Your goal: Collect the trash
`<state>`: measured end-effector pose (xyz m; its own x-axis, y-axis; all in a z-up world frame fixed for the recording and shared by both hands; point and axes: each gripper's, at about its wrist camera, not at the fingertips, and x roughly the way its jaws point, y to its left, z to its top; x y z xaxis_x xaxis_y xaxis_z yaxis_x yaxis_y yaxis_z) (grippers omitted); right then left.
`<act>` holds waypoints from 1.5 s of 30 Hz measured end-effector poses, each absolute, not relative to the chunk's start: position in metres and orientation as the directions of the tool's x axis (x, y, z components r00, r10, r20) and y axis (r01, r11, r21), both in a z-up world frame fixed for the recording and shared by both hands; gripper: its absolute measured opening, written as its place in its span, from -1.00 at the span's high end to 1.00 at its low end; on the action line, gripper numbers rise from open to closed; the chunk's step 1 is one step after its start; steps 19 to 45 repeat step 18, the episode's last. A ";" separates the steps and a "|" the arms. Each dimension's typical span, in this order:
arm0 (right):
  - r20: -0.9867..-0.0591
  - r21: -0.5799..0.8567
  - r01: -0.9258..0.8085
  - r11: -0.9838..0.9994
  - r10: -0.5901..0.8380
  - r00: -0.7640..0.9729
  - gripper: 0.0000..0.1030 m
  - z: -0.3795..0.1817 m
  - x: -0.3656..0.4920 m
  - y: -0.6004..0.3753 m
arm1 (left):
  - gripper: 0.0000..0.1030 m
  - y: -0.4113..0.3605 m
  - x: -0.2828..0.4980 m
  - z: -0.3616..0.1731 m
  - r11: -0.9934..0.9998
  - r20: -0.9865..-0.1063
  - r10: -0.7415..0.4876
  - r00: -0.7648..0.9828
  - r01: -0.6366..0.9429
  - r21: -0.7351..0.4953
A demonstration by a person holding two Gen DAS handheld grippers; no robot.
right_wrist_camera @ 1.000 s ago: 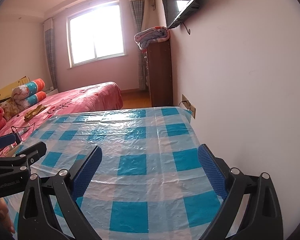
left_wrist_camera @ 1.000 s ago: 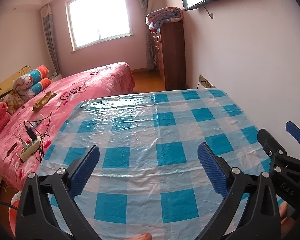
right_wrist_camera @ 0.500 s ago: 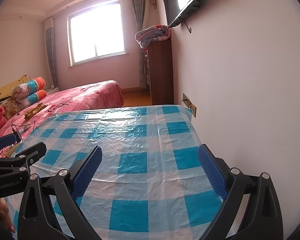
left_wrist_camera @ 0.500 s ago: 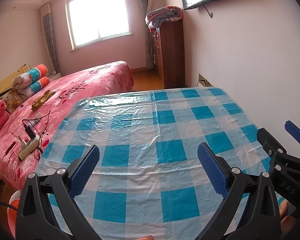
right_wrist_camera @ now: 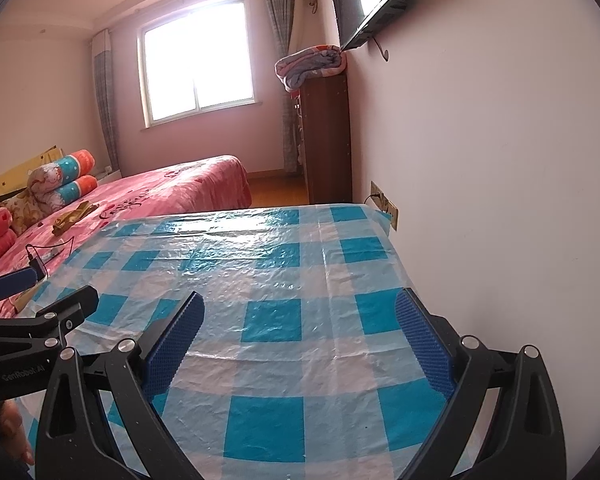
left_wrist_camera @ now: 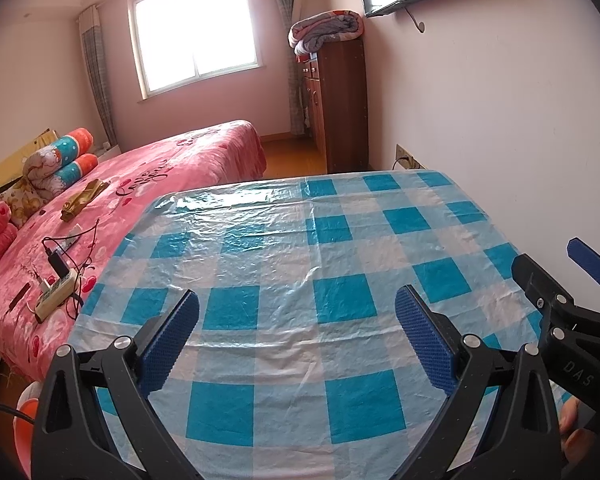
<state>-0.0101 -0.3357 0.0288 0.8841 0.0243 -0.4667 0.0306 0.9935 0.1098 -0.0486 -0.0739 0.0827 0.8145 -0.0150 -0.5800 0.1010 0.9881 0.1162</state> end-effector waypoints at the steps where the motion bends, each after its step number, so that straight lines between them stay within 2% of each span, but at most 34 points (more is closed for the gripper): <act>1: -0.470 0.108 0.030 0.994 0.025 0.883 -0.85 0.028 -0.010 -0.335 | -0.92 -0.074 -0.048 0.082 0.988 -0.584 -0.017 0.812 0.103 0.114; 9: -0.543 0.111 0.026 0.994 0.038 0.839 -0.85 0.015 0.004 -0.329 | -0.92 -0.059 -0.028 0.045 0.993 -0.680 -0.016 0.733 0.092 0.076; 14: -0.638 0.087 0.018 0.996 0.042 0.769 -0.85 -0.003 0.020 -0.320 | -0.92 -0.048 -0.013 0.021 0.998 -0.748 -0.024 0.663 0.064 0.025; 18: -0.726 0.068 0.024 0.997 0.033 0.687 -0.85 -0.021 0.034 -0.315 | -0.92 -0.046 -0.007 0.009 0.998 -0.771 -0.025 0.636 0.064 0.020; 45: -0.726 0.068 0.024 0.997 0.033 0.687 -0.85 -0.021 0.034 -0.315 | -0.92 -0.046 -0.007 0.009 0.998 -0.771 -0.025 0.636 0.064 0.020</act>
